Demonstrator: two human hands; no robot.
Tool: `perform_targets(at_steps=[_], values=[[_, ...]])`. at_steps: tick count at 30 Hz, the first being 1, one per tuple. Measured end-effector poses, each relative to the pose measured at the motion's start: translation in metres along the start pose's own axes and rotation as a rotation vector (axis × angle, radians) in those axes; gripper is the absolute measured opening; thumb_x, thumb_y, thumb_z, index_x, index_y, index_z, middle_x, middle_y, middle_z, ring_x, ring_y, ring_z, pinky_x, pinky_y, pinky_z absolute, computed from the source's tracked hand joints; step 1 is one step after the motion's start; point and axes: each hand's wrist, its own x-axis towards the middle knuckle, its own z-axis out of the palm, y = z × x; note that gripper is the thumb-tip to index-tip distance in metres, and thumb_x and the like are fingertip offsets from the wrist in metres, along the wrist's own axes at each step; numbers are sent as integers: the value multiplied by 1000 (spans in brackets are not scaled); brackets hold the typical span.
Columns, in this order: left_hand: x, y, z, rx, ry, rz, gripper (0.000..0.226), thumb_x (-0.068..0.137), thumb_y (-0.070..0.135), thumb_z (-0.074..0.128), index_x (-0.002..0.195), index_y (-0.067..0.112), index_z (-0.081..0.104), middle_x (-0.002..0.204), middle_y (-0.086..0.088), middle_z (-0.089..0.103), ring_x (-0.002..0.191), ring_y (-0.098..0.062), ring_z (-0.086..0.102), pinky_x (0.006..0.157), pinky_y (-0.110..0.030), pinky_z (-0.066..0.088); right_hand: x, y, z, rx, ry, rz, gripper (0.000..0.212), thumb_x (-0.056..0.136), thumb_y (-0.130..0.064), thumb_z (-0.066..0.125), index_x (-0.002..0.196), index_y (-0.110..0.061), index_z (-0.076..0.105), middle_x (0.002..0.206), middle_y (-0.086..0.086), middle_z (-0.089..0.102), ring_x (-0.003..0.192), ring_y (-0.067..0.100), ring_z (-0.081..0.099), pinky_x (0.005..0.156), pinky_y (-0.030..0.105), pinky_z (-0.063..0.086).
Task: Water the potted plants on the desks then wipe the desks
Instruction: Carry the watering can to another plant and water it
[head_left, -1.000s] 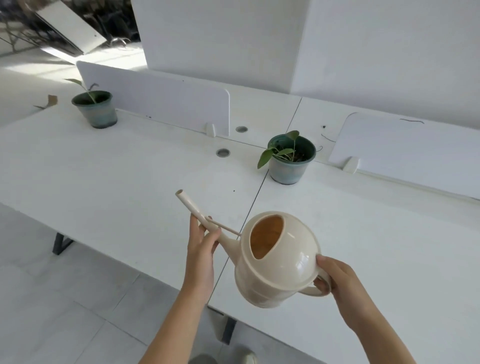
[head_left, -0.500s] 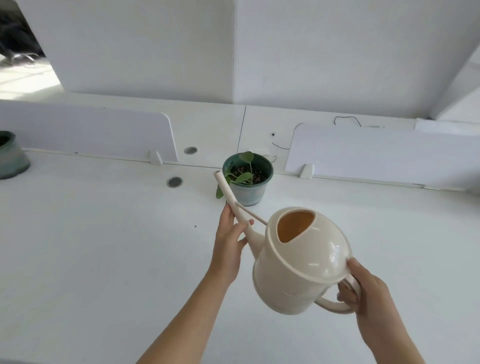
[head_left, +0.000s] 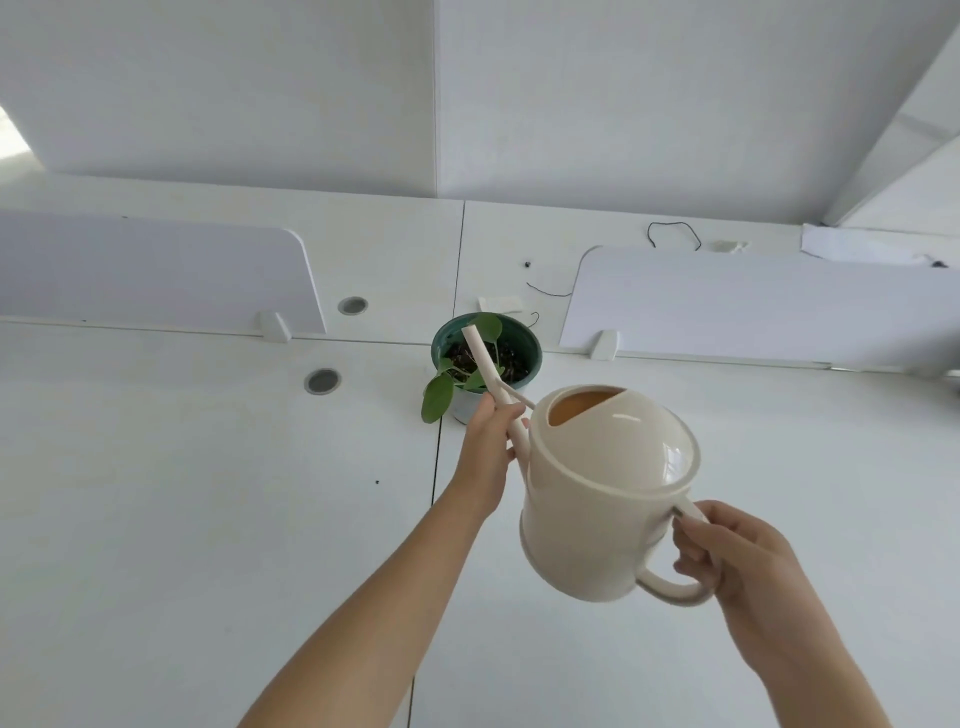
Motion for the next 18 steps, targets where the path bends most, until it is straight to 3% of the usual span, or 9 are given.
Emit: perform_targets(at_steps=[6,10,14,17,18], values=[[15,-4,-10,-13,17,-30,5,89,13,44,87,12,49,87,-1,51,80,-15,51,67,-25,43,6,-8,13,5,-79,25,14,71,-9,61,62,-3,51,48,-3,40,47,15,33,46,14,35],[15,-12,-9,-30,17,-66,4,89,14,45,88,11,47,86,-2,50,82,-16,50,66,-25,44,4,-11,12,-59,-72,51,53,33,-41,80,60,-5,53,49,-2,42,41,11,34,49,18,35],[8,-26,-4,-73,-5,-94,8,90,15,45,96,11,48,88,-3,52,86,-18,51,73,-27,46,2,-14,2,-48,-71,58,15,52,-19,70,52,-11,58,52,2,40,44,12,34,47,17,34],[6,-33,2,-103,-20,-119,10,90,13,45,98,13,49,90,-4,52,88,-19,52,72,-28,46,-1,-17,-7,-69,-36,42,33,45,-31,75,57,-6,58,49,0,43,44,11,36,44,13,35],[6,-35,5,-105,-26,-124,9,89,13,45,97,14,50,92,-5,51,88,-19,51,71,-28,46,-2,-17,-10,-67,-27,41,28,57,-28,71,59,-4,57,48,1,43,45,12,35,44,13,35]])
